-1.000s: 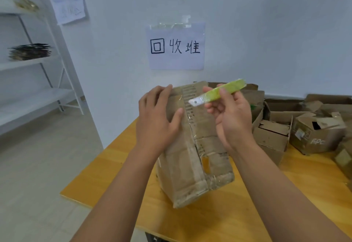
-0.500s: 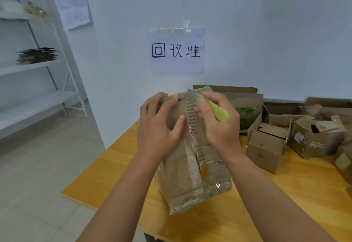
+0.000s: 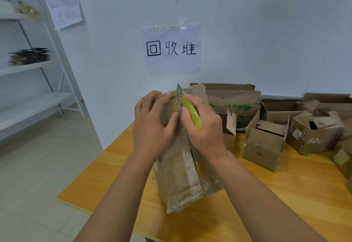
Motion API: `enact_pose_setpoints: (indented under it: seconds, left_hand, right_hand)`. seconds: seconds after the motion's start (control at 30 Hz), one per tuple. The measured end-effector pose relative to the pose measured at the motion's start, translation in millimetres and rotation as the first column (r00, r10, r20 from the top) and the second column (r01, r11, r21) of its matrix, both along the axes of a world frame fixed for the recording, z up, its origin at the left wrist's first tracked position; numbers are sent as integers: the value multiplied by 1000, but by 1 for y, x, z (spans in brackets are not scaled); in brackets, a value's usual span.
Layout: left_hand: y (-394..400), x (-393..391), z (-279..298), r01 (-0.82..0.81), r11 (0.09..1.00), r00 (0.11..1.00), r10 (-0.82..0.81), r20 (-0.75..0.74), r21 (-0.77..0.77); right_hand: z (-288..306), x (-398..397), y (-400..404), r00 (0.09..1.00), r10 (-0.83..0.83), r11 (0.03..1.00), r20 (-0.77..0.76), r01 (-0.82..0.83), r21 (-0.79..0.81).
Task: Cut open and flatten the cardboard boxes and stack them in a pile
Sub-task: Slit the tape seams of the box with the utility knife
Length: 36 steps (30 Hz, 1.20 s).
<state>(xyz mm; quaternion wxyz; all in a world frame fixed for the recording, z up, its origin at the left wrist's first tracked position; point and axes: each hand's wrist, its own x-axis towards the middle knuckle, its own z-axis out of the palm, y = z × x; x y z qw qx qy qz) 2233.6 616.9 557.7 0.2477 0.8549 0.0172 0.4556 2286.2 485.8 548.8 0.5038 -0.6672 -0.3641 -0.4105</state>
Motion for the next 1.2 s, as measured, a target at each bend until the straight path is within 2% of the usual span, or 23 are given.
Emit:
enact_pose_setpoints:
  seconds: [0.27, 1.07, 1.2]
  left_hand:
    - [5, 4, -2, 19, 1000, 1000, -19, 1, -9]
    - [7, 8, 2, 26, 998, 999, -28, -30, -63]
    - [10, 10, 1, 60, 994, 998, -62, -21, -90]
  right_hand:
    - [-4, 7, 2, 993, -86, 991, 79, 93, -97]
    - [-21, -3, -2, 986, -141, 964, 91, 158, -216]
    - [-23, -5, -4, 973, -187, 948, 135, 215, -234]
